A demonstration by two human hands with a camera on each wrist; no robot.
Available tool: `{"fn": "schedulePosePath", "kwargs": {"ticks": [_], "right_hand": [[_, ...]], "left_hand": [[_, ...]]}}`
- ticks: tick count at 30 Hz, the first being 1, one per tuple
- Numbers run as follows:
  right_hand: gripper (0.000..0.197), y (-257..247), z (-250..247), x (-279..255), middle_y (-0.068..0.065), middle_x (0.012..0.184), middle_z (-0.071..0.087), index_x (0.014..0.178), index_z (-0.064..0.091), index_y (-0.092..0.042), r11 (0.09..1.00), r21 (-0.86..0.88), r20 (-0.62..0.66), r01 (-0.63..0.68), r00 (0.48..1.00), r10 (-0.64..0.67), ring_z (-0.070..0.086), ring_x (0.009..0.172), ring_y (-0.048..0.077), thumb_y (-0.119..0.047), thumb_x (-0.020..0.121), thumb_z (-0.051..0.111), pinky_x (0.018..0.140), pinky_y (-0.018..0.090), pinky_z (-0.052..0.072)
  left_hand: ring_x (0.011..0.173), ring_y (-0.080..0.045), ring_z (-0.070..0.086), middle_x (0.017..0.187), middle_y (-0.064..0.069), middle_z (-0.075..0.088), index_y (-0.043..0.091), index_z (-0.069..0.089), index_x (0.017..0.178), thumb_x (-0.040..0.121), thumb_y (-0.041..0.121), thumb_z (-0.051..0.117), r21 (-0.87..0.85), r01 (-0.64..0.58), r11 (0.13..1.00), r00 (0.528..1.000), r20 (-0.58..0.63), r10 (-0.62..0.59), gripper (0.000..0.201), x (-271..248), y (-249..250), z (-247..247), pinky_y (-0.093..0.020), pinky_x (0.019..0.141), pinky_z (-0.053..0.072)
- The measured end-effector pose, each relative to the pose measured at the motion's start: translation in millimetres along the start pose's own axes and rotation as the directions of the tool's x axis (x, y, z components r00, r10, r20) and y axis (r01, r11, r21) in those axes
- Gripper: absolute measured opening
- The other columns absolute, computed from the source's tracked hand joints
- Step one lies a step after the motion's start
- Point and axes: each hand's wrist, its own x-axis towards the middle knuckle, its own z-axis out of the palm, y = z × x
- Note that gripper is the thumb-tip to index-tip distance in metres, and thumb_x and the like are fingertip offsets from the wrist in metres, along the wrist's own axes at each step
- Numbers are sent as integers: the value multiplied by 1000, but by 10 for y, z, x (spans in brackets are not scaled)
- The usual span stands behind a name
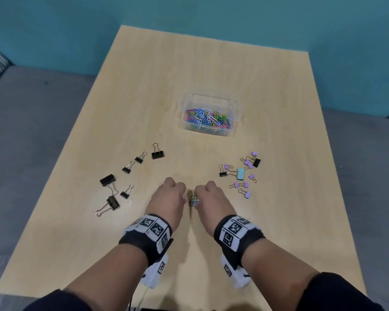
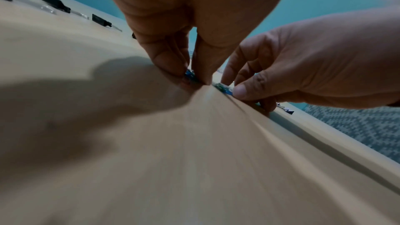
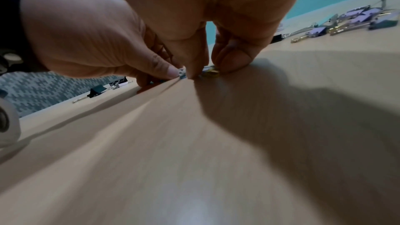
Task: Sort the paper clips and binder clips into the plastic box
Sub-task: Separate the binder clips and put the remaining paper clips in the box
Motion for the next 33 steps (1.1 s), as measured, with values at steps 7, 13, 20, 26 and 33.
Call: {"fn": "schedulePosePath", "kwargs": {"ticks": [7, 13, 20, 26, 33], "right_hand": [[29, -26, -98, 127, 7, 100, 43, 85, 34, -21, 999, -39, 91, -21, 996, 24, 41, 76, 23, 0, 83, 54, 64, 32, 34], [17, -80, -199, 190, 10, 101, 47, 83, 41, -17, 997, 7, 139, -82, 987, 80, 42, 74, 25, 1, 83, 43, 65, 33, 35], [18, -20, -199, 175, 2, 86, 41, 80, 38, -19, 998, -1, 141, -62, 988, 61, 42, 72, 24, -1, 82, 42, 61, 31, 34], [19, 72, -164, 135, -2, 75, 39, 78, 40, -18, 1000, -6, 100, -27, 995, 28, 43, 76, 24, 1, 78, 43, 55, 33, 30], [19, 293, -324, -4, -3, 71, 56, 78, 56, -17, 626, 692, 143, -359, 919, 368, 52, 61, 11, 1, 80, 52, 56, 17, 43]], "left_hand": [[61, -21, 39, 86, -3, 40, 15, 39, 74, 83, 1, 46, 29, 90, 996, 995, 40, -91, 18, 93, 121, -39, -33, 57, 38], [65, -21, 42, 88, -3, 40, 13, 46, 76, 82, 3, 49, 60, 117, 991, 989, 80, -122, 12, 169, 190, -17, -31, 59, 37], [64, -22, 42, 73, 3, 36, 15, 42, 74, 78, 6, 50, 72, 48, 996, 996, 76, -53, 13, 178, 101, 2, -29, 57, 32], [66, -24, 45, 73, 2, 41, 13, 45, 77, 76, 6, 51, 37, 4, 999, 998, 61, -7, 9, 162, 53, -7, -29, 57, 31], [53, -25, 54, 59, -5, 57, 11, 52, 66, 64, 7, 60, -520, 293, 802, 954, 111, -277, 10, 85, -139, -167, -28, 49, 41]]}}
